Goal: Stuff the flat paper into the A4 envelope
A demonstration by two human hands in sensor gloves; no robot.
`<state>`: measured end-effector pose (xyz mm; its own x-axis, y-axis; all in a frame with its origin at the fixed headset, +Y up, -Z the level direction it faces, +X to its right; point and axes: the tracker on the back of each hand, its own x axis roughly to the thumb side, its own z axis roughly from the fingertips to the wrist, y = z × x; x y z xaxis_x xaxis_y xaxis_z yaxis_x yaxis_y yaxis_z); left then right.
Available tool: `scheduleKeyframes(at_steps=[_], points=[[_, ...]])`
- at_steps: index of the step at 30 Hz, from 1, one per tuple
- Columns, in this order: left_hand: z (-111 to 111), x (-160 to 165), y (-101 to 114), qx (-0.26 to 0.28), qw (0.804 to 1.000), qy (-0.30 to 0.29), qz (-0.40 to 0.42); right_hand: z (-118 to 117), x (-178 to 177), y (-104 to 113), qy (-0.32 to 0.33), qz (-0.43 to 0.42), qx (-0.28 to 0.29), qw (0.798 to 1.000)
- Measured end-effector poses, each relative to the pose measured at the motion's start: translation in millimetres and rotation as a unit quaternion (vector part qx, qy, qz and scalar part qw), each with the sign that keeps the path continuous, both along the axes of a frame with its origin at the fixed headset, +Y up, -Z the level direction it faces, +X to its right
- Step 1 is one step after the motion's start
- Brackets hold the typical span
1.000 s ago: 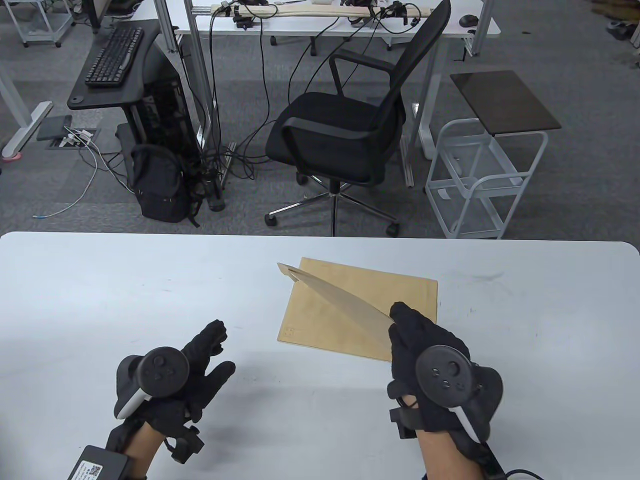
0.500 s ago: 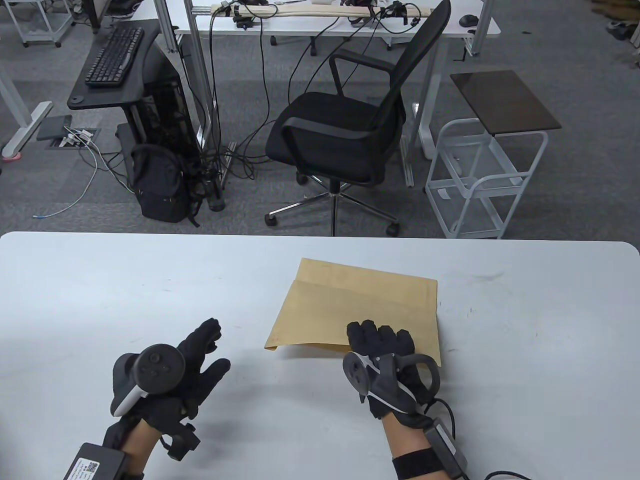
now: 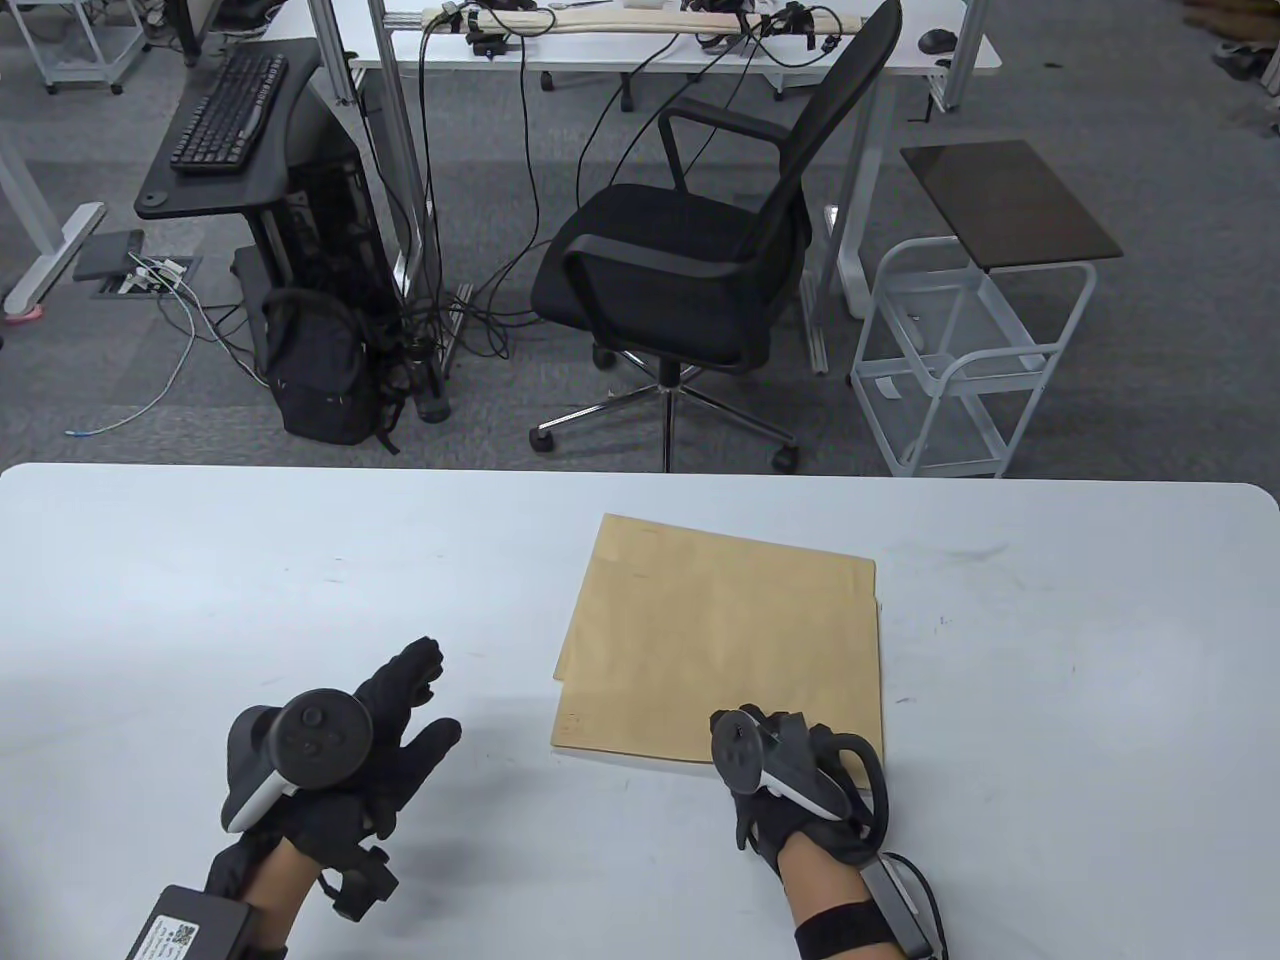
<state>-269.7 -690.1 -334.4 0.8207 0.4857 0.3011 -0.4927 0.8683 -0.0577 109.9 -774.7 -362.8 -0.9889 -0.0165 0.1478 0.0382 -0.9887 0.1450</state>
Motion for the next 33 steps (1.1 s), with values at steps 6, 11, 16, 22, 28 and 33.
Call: scheduleKeyframes(at_steps=[6,11,16,22,28,33], points=[[-2,0,-3,-0.007,1.000,-0.001,-0.002,1,6,-3,-0.010,-0.052,-0.056,0.997],[-2,1,-4,-0.010,1.000,-0.002,-0.004,2,12,9,-0.005,-0.103,-0.036,0.994],[0,3,-2,-0.006,1.000,-0.004,0.001,7,16,39,0.001,-0.203,0.004,0.979],[6,6,10,0.011,0.999,-0.017,0.036,25,12,84,0.041,-0.316,0.059,0.946],[19,16,27,0.045,0.996,-0.042,0.071,55,3,110,0.095,-0.376,0.087,0.917],[31,29,35,0.061,0.992,-0.072,0.089,76,-3,118,0.130,-0.411,0.094,0.897]])
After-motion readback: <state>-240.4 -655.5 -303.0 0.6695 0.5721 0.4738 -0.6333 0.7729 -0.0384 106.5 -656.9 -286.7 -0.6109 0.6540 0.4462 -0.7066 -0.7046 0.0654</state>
